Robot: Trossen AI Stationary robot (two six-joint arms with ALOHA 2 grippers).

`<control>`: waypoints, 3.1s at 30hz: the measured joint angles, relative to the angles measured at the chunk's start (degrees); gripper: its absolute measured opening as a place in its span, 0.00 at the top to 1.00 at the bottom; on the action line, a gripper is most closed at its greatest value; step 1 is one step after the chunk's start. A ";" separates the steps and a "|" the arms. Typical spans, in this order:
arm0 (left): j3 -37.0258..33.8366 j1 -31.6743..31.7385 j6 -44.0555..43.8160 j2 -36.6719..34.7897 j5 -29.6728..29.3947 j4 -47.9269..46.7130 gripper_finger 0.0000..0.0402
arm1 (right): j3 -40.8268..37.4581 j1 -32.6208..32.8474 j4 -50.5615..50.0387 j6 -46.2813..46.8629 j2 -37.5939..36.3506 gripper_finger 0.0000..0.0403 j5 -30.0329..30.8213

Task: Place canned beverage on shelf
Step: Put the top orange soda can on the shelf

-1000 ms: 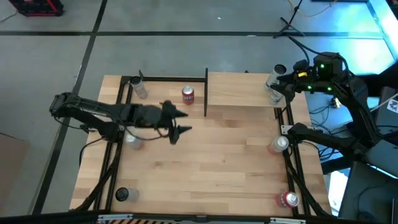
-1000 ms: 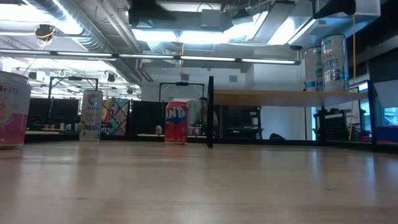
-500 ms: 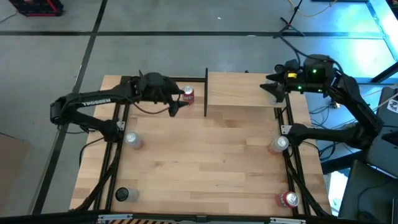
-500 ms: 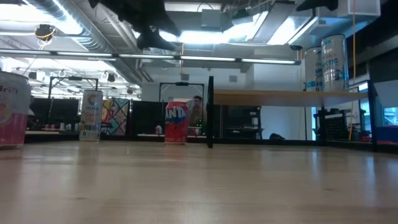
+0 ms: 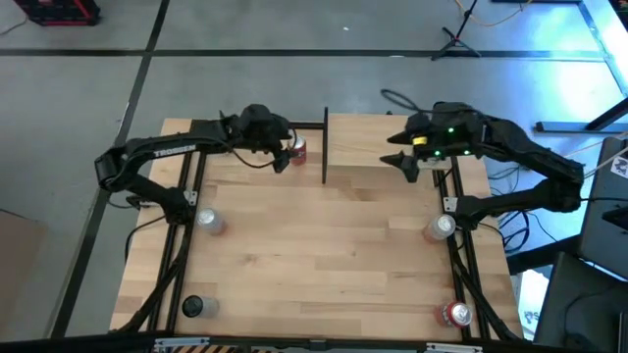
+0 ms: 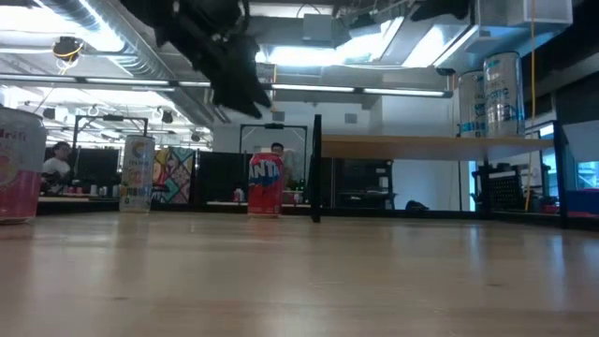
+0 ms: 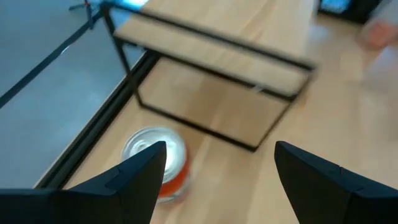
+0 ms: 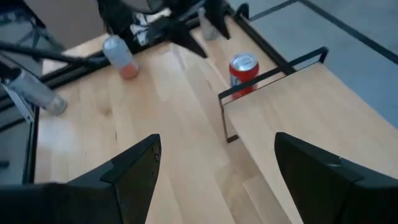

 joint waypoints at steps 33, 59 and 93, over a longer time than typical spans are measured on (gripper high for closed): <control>0.20 5.48 9.38 14.48 3.68 7.69 0.33 | -0.02 3.82 2.54 4.16 6.35 0.25 2.35; 5.73 0.52 6.09 3.07 1.70 -9.55 0.50 | -0.02 9.49 1.60 4.79 5.83 0.25 3.81; 16.75 -21.79 -2.97 -5.41 0.48 -14.25 0.50 | -0.02 17.20 14.30 4.97 12.90 0.25 10.93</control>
